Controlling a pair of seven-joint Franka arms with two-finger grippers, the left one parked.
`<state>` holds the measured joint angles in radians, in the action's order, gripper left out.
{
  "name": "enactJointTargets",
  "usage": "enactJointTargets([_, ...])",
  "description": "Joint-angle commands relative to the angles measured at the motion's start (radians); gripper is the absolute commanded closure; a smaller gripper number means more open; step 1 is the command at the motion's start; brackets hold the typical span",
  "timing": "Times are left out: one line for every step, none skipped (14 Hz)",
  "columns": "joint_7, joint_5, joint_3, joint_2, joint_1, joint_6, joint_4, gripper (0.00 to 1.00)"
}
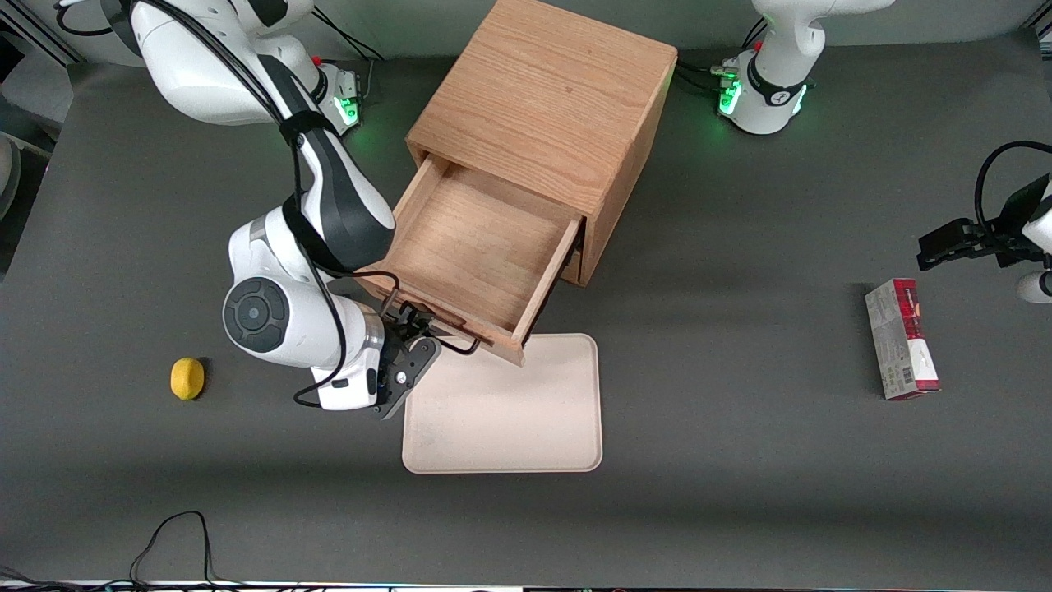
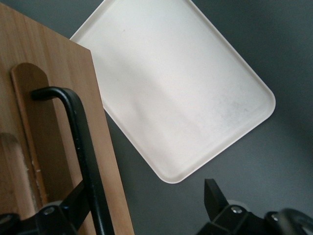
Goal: Open upper drawer
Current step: 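Pull the upper drawer handle outward from the cabinet with the right gripper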
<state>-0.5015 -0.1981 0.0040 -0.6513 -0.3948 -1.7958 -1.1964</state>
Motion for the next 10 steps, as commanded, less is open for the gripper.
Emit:
enactJointTargets([-0.006, -0.014, -0.001, -0.021, 0.010, 0.019, 0.057, 0.00])
enactJointTargets([-0.006, -0.014, -0.001, -0.021, 0.013, 0.015, 0.058, 0.00])
enactJointTargets([-0.006, -0.014, 0.001, -0.022, 0.020, 0.013, 0.060, 0.00])
enactJointTargets([-0.005, -0.014, 0.001, -0.022, 0.022, 0.009, 0.060, 0.00])
enactJointTargets([-0.003, -0.011, 0.001, -0.022, 0.022, 0.007, 0.064, 0.00])
enactJointTargets([-0.005, -0.011, 0.001, -0.022, 0.024, 0.007, 0.072, 0.00])
enactJointTargets([-0.003, -0.009, -0.001, -0.021, 0.027, 0.009, 0.077, 0.00])
enactJointTargets([-0.003, -0.009, -0.001, -0.019, 0.033, 0.009, 0.081, 0.00])
enactJointTargets([0.000, -0.009, -0.001, -0.016, 0.039, 0.012, 0.089, 0.00])
enactJointTargets([0.000, -0.007, -0.001, -0.013, 0.043, 0.016, 0.104, 0.00])
